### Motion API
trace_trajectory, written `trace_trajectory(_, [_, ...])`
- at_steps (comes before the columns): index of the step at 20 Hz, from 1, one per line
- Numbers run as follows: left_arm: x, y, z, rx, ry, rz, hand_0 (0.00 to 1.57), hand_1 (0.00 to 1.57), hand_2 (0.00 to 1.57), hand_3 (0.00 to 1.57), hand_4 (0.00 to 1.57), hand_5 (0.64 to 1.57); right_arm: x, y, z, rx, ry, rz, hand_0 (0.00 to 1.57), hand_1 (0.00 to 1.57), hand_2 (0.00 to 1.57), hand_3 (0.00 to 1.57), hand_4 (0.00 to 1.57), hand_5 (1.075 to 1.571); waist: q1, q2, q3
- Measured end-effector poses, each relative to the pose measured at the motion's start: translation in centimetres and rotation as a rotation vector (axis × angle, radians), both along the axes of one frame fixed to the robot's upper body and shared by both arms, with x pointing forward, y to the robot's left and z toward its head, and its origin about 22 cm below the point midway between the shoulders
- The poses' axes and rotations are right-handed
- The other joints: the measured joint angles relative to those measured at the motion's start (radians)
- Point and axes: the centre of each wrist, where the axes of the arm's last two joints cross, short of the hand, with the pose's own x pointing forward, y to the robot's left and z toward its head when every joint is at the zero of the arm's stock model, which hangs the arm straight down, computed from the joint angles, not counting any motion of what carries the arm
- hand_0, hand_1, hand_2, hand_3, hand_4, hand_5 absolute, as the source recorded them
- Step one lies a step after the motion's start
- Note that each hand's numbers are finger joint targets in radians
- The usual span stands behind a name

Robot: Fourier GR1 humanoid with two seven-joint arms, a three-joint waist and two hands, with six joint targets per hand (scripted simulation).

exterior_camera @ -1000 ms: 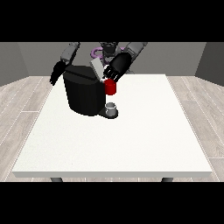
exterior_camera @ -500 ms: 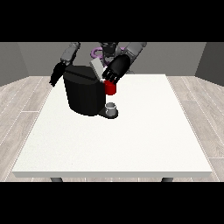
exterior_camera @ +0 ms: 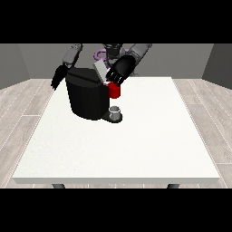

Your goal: Insert the coffee pod into the coffee machine and close the lid

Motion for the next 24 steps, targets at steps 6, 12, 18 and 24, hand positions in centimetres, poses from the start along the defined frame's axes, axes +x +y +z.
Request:
trace_trajectory(6, [-0.1, 0.4, 1.2, 0.054, -0.056, 0.034, 1.21, 1.21, 1.22, 1.10, 0.00, 1.571, 0.2, 0.6, 0.7, -0.004, -0.008, 0.005, 0.00, 0.00, 0.00, 0.00, 0.00, 1.571, -0.013, 0.014, 0.0002])
trace_trajectory(12, [-0.3, 1.1, 0.8, 0.132, -0.100, 0.033, 1.14, 1.14, 1.15, 1.00, 0.00, 1.571, 0.2, 0.3, 0.8, -0.001, -0.009, -0.003, 0.00, 0.00, 0.00, 0.00, 0.00, 1.571, -0.010, 0.033, 0.0010])
trace_trajectory(18, [-0.2, 1.0, 0.7, 0.113, -0.116, 0.027, 1.14, 1.14, 1.14, 0.96, 0.00, 1.571, 0.4, 0.7, 1.2, 0.003, -0.020, 0.000, 0.00, 0.00, 0.00, 0.00, 0.00, 1.571, -0.012, 0.045, 0.0013])
trace_trajectory(24, [-0.2, 0.7, 1.5, 0.078, -0.171, 0.015, 1.24, 1.24, 1.20, 0.97, 0.00, 1.571, 0.8, 0.4, 1.5, -0.010, -0.030, -0.003, 0.00, 0.00, 0.00, 0.00, 0.07, 1.571, -0.014, 0.062, 0.0000])
